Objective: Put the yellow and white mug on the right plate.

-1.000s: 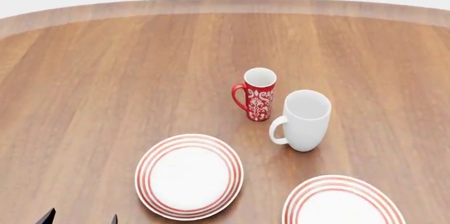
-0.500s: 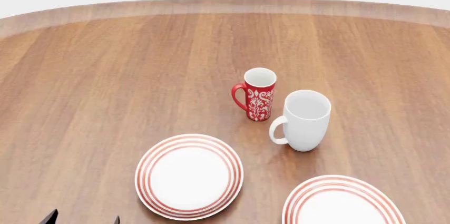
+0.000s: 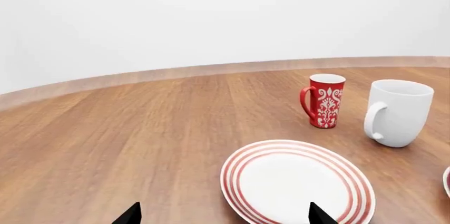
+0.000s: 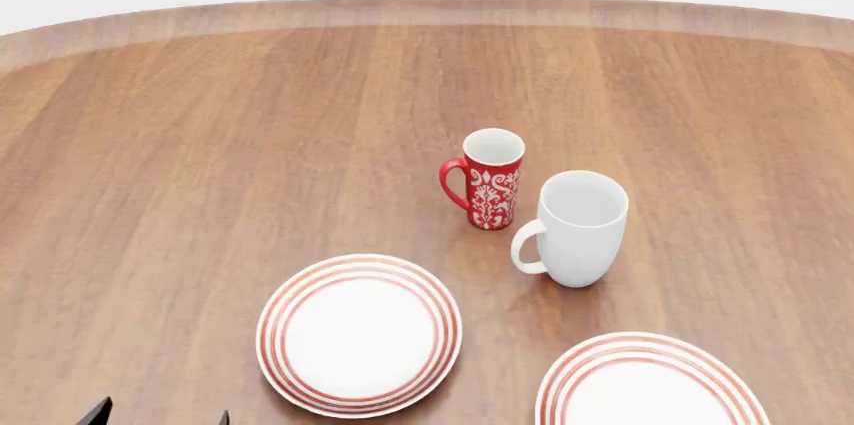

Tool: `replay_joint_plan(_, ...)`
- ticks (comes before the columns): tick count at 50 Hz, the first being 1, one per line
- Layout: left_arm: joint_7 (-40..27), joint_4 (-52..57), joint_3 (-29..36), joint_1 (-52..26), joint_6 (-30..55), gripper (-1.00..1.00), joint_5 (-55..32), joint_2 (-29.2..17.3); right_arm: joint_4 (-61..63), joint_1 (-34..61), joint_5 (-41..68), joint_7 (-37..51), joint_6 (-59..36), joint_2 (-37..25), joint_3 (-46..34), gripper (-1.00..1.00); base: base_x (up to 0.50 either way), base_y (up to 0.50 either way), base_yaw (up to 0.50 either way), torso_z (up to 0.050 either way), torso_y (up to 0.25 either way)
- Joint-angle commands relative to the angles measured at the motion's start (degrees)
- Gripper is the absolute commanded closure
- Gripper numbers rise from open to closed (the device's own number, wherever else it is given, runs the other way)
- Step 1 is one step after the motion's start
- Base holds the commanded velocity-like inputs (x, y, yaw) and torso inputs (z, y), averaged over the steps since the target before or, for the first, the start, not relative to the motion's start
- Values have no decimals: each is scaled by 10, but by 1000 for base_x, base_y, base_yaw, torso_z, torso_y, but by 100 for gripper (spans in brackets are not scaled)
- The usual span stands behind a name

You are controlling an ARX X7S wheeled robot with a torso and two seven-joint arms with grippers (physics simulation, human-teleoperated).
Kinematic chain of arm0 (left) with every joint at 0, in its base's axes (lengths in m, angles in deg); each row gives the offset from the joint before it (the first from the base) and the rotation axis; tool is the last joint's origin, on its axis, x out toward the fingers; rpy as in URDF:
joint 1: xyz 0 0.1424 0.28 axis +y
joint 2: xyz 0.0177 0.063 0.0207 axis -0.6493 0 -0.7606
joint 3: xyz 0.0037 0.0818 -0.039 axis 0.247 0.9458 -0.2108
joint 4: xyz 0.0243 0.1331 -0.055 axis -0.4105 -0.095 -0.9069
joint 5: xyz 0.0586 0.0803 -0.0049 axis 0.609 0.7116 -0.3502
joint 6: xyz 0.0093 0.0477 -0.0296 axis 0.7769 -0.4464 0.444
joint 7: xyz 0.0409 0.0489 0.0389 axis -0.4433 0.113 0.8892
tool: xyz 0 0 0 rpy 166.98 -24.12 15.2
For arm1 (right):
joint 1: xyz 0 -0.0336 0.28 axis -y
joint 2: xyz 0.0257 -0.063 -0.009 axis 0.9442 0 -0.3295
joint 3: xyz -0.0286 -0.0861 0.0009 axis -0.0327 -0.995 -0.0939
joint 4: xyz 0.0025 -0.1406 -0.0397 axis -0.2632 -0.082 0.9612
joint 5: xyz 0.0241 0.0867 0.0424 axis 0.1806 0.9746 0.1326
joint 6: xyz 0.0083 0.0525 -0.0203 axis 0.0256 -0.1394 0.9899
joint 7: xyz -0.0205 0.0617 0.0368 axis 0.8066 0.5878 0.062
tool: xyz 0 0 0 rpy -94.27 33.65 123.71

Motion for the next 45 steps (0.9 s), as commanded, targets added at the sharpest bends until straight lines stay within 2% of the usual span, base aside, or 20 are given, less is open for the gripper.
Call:
replay_joint_plan(1,-1,-5,3,-3,-3,-100,-2,-1,-55,10,-14,-8,20,18,-19,-100,0,0,0,0,0)
replay_joint_plan(9,-2,-8,5,-4,-5,-100,-3,-2,-91,18,-18,-10,32,29,-23,-100,0,0,0,0,0)
replay_joint_plan(10,-2,-8,6,-4,-5,-100,-3,-2,-98,21,-19,-9,35,31,-23,100,0,0,0,0,0)
replay_joint_plan(21,-4,-3,8,-3,-2,-100,-6,-5,-115,23,-17,-3,50,32,-19,100,0,0,0,0,0)
replay_joint_plan(45,-9,0,15,-3,-2,-100,-12,-11,-5,-11,7,35,21,-13,16,100,0,0,0,0,1)
